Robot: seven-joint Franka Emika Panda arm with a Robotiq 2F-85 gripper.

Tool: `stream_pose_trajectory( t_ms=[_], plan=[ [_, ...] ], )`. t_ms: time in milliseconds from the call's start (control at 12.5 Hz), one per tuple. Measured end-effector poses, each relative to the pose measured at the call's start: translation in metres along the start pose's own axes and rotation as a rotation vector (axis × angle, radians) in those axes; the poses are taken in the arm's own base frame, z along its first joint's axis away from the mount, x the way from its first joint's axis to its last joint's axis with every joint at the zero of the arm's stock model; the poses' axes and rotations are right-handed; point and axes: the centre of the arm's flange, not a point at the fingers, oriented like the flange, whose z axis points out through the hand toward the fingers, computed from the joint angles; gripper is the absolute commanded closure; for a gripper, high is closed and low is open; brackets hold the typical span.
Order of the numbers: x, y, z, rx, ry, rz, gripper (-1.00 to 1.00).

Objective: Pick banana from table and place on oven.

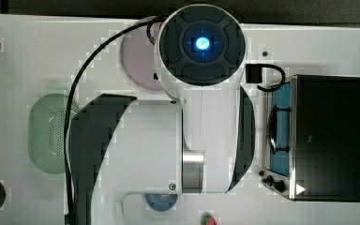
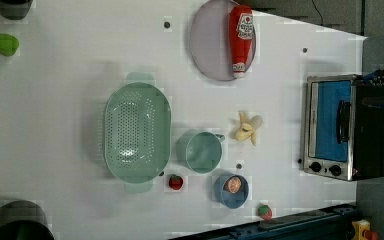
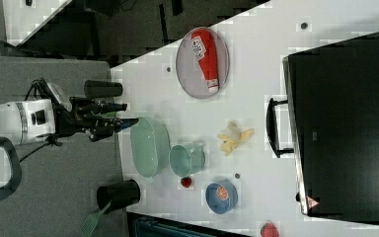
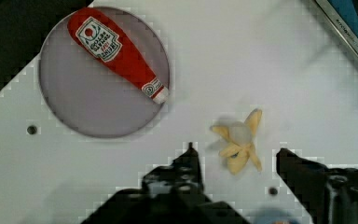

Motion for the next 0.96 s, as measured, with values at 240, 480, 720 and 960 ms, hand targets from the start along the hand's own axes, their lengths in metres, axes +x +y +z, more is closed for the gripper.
stream_pose_trajectory(
  t_ms=[240, 480, 720, 960],
  plan=[
    [-0.069, 0.089, -0.002, -0.081, -0.109, 0.126, -0.99],
    [-0.082, 0.115, -0.058, 0.032, -0.013, 0.154, -1.00],
    [-0.076, 0.112, -0.070, 0.092, 0.055, 0.157, -1.00],
    [-0.059, 0.090, 0.001, 0.075, 0.049, 0.155, -1.00]
  ],
)
